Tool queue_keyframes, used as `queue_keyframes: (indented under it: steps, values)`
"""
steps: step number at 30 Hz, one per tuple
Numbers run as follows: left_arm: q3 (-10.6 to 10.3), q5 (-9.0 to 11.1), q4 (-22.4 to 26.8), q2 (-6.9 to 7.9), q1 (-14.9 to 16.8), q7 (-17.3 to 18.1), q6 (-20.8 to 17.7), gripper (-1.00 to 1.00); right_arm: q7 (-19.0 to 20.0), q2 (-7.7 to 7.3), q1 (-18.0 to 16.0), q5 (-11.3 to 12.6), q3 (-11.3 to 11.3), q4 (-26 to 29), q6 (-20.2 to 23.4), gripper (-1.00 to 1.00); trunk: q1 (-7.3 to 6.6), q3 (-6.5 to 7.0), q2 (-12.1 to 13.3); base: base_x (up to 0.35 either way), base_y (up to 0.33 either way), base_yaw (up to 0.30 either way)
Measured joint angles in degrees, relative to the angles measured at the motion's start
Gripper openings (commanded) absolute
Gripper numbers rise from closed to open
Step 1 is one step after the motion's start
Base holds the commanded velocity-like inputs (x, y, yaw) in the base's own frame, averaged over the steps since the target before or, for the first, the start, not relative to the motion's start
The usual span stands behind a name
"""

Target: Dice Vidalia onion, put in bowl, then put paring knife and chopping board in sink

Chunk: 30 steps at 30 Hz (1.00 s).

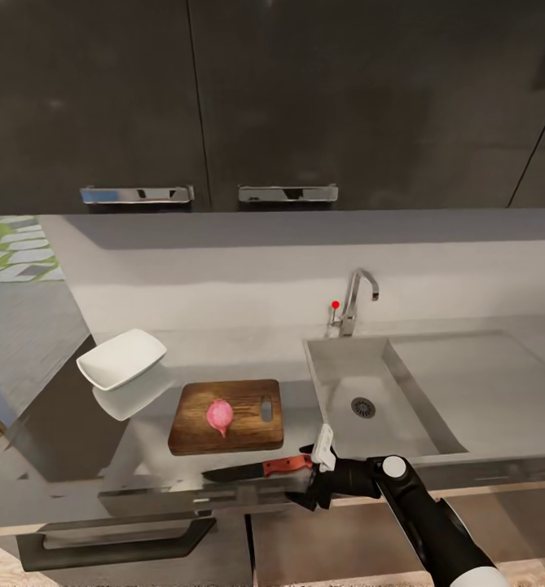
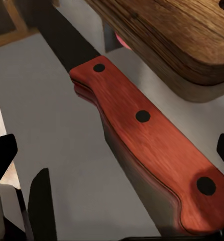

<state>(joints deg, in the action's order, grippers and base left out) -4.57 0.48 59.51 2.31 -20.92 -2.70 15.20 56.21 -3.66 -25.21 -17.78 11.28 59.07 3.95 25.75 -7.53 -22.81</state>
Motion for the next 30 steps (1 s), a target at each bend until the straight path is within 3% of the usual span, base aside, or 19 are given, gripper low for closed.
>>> queue_keyframes:
  steps: [7, 30]
  values:
    - [0.00, -0.03, -0.82, 0.00, 0.08, 0.00, 0.00, 1.00, 0.03, 0.01, -0.01, 0.44, -0.14, 0.30, -0.06, 1.00, -0.01, -0.57, -0.02, 0.000, 0.000, 0.000]
    - [0.00, -0.08, -1.03, 0.00, 0.09, 0.00, 0.00, 1.00, -0.19, -0.08, 0.02, -0.22, -0.10, -0.03, -0.37, 1.00, 0.00, -0.64, 0.00, 0.000, 0.000, 0.000]
